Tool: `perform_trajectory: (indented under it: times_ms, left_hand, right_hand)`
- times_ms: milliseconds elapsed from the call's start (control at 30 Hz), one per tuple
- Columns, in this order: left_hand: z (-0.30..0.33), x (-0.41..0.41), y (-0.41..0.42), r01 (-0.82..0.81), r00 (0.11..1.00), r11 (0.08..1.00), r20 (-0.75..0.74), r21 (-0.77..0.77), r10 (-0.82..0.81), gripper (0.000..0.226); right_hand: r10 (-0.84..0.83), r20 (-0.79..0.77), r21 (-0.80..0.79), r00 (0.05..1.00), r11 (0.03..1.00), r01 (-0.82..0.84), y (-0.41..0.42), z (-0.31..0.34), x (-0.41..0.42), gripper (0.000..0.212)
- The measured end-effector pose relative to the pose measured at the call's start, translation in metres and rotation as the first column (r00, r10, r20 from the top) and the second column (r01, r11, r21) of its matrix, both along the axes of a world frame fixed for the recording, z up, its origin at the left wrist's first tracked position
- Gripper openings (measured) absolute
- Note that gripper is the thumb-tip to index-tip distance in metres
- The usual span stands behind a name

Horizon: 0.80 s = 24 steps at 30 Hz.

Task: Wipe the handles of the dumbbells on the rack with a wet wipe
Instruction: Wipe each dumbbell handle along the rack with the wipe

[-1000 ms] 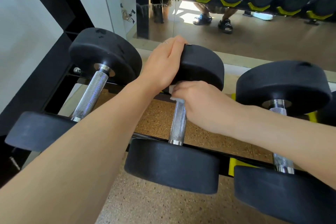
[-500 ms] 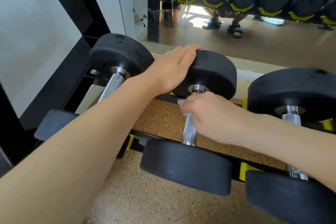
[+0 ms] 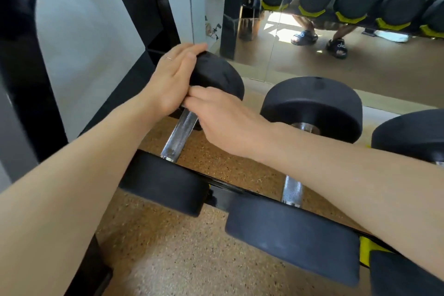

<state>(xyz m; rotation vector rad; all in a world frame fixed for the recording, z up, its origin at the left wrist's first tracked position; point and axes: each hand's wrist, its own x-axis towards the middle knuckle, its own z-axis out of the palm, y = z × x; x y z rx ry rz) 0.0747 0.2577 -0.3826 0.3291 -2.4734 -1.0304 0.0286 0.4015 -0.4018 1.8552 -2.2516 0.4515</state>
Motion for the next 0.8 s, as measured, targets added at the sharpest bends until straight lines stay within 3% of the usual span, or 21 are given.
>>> perform_trajectory:
  times_ms: [133, 233, 400, 667, 733, 800]
  left_hand:
    - [0.005, 0.003, -0.001, 0.043, 0.999, 0.972, -0.013, 0.230, -0.041, 0.038]
    - [0.004, 0.002, 0.000, 0.062, 0.997, 0.965, -0.054, 0.256, -0.050, 0.035]
    - [-0.002, 0.012, -0.001, 0.042, 0.997, 0.943, -0.074, 0.330, -0.019, 0.032]
    - [-0.017, 0.010, -0.009, -0.019, 0.997, 0.977, -0.071, 0.212, 0.035, 0.047]
    - [-0.019, 0.010, -0.010, -0.018, 0.997, 0.977, -0.070, 0.212, 0.033, 0.048]
    - [-0.019, 0.009, -0.011, -0.018, 0.997, 0.972, -0.071, 0.234, 0.036, 0.047]
  right_hand:
    - [-0.015, -0.180, 0.066, 0.984, 0.997, 0.028, -0.023, -0.007, -0.002, 0.045]
    - [-0.053, -0.208, 0.092, 0.977, 0.993, 0.074, -0.026, -0.016, -0.011, 0.048]
    - [-0.117, 0.006, -0.014, 0.993, 0.993, 0.118, -0.018, -0.029, -0.005, 0.057]
    - [-0.190, 0.161, -0.092, 0.969, 0.974, 0.206, -0.001, -0.039, 0.004, 0.054]
    - [-0.261, 0.205, -0.084, 0.943, 0.956, 0.283, 0.003, -0.038, 0.009, 0.046]
    - [-0.328, 0.380, -0.038, 0.865, 0.929, 0.369, 0.000, -0.038, 0.012, 0.037]
